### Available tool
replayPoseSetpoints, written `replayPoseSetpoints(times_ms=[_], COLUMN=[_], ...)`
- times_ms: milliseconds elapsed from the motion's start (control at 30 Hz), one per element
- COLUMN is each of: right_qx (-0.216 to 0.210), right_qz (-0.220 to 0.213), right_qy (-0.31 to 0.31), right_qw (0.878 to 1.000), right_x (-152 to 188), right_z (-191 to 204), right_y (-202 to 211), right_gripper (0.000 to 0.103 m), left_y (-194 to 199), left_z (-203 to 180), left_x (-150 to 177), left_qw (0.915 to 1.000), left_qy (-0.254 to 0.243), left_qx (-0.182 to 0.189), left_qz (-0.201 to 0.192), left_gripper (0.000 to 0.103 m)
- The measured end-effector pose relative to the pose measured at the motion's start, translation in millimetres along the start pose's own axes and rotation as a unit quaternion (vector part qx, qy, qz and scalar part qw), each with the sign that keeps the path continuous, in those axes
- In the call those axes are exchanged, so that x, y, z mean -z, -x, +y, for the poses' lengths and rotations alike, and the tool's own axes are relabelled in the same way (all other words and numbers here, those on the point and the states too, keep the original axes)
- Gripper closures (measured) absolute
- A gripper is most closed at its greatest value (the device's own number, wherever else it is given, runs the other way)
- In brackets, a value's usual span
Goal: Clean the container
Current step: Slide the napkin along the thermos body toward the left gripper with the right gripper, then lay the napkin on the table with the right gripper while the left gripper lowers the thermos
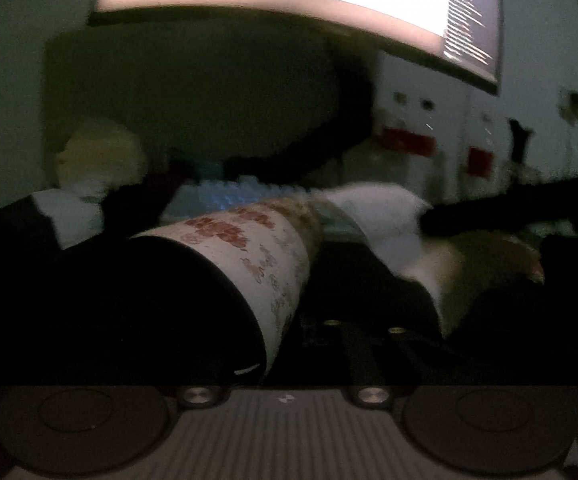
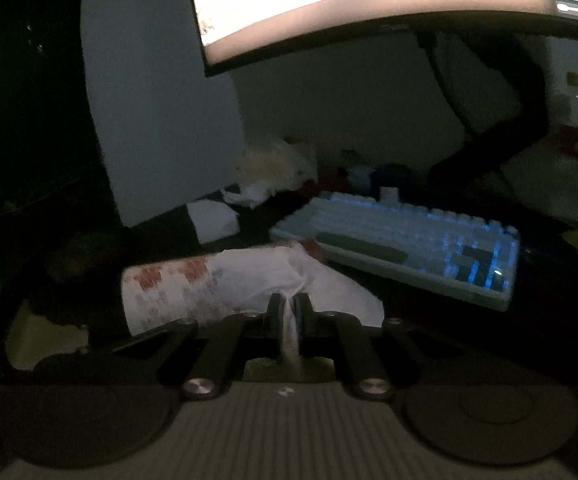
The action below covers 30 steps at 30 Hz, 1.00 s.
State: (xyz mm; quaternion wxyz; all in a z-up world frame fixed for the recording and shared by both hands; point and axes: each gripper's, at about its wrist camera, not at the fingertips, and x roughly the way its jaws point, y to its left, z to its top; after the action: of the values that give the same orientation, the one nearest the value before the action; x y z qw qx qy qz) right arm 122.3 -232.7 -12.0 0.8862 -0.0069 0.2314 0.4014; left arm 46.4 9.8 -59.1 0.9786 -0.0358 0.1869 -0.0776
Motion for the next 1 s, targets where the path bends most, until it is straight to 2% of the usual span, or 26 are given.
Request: replayPoseSetpoints(times_ms=[100, 267, 400, 467, 533, 633, 700, 767, 833, 867, 933, 1000], right_qx=[0.023, 0.049, 0.076, 0.083, 0.097, 0.120, 0.133, 0.137, 0.140, 0.140, 0.143, 0.145], right_qz=[0.013, 0.046, 0.051, 0.043, 0.034, 0.010, -0.010, -0.025, -0.038, -0.045, -0.060, -0.071], right_qy=[0.012, 0.028, 0.013, -0.003, -0.026, -0.036, -0.045, -0.059, -0.074, -0.082, -0.104, -0.120], right_qw=[1.000, 0.997, 0.996, 0.996, 0.994, 0.992, 0.990, 0.989, 0.987, 0.986, 0.982, 0.980], right_x=[7.3, 24.5, 37.4, 46.2, 52.3, 58.3, 60.3, 61.3, 62.6, 63.0, 64.3, 65.0], right_z=[-0.9, 3.2, 10.6, 15.6, 17.4, 22.0, 26.5, 30.6, 33.8, 34.7, 35.2, 37.3], right_y=[1.3, -11.2, -17.0, -14.7, -12.4, -5.3, 3.2, 11.9, 19.5, 23.3, 29.6, 34.6], right_gripper=[0.094, 0.094, 0.092, 0.082, 0.059, 0.054, 0.053, 0.047, 0.035, 0.031, 0.013, 0.010], left_y=[-0.5, -6.2, -5.5, -4.5, -4.3, -2.5, 0.5, 2.6, 4.0, 5.1, 9.8, 14.3], left_z=[-10.1, -19.2, -24.7, -26.3, -24.8, -21.2, -22.7, -23.2, -24.1, -24.1, -23.5, -22.6], left_x=[0.3, -3.5, 0.1, 1.1, 0.5, 2.4, 5.1, 5.8, 4.9, 4.3, 4.1, 3.9], left_qw=[0.9992, 0.9993, 0.9984, 0.9982, 0.9984, 0.9987, 0.9987, 0.9988, 0.9987, 0.9986, 0.9984, 0.9981], left_qy=[0.014, -0.001, -0.026, -0.031, -0.028, -0.019, -0.022, -0.019, -0.020, -0.020, -0.015, -0.011], left_qx=[-0.035, -0.037, -0.040, -0.039, -0.032, -0.023, -0.026, -0.023, -0.018, -0.014, -0.002, 0.007], left_qz=[-0.017, 0.012, 0.030, 0.033, 0.038, 0.041, 0.038, 0.037, 0.042, 0.046, 0.054, 0.061], left_gripper=[0.096, 0.093, 0.087, 0.087, 0.082, 0.076, 0.076, 0.076, 0.073, 0.068, 0.061, 0.060])
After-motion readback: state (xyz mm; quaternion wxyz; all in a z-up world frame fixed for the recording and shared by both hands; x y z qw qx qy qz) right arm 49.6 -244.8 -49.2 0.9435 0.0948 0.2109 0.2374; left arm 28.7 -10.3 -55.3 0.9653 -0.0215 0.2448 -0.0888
